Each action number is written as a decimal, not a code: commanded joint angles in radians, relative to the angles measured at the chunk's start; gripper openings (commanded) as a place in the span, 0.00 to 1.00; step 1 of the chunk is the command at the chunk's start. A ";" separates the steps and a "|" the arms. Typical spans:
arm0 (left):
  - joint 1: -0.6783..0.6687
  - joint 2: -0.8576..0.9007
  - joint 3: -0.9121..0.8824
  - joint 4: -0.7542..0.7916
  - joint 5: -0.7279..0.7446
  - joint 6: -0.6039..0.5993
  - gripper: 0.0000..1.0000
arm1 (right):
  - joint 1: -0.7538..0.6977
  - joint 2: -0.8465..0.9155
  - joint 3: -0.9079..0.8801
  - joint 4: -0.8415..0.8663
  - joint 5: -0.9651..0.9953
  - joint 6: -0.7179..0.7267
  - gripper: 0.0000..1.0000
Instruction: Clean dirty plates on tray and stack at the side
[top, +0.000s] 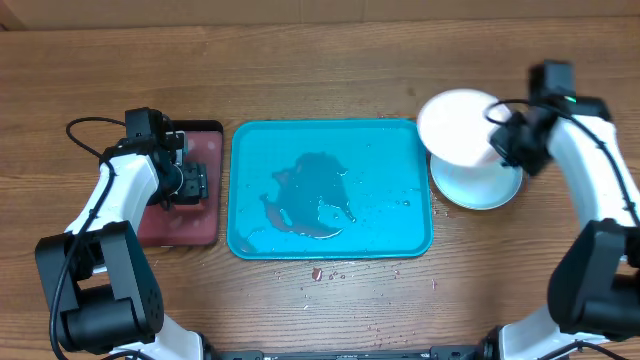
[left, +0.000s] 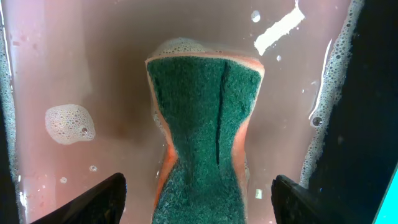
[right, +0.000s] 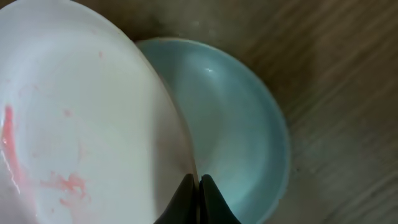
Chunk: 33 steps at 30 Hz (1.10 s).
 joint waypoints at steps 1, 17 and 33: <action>0.001 0.010 0.013 -0.003 -0.009 -0.020 0.78 | -0.059 -0.026 -0.081 -0.003 -0.098 -0.052 0.04; 0.016 -0.218 0.017 -0.067 0.101 -0.111 1.00 | -0.077 -0.027 -0.108 -0.018 -0.286 -0.218 0.72; 0.089 -0.431 -0.076 -0.295 0.278 -0.021 1.00 | 0.243 -0.119 0.018 -0.103 -0.172 -0.402 0.89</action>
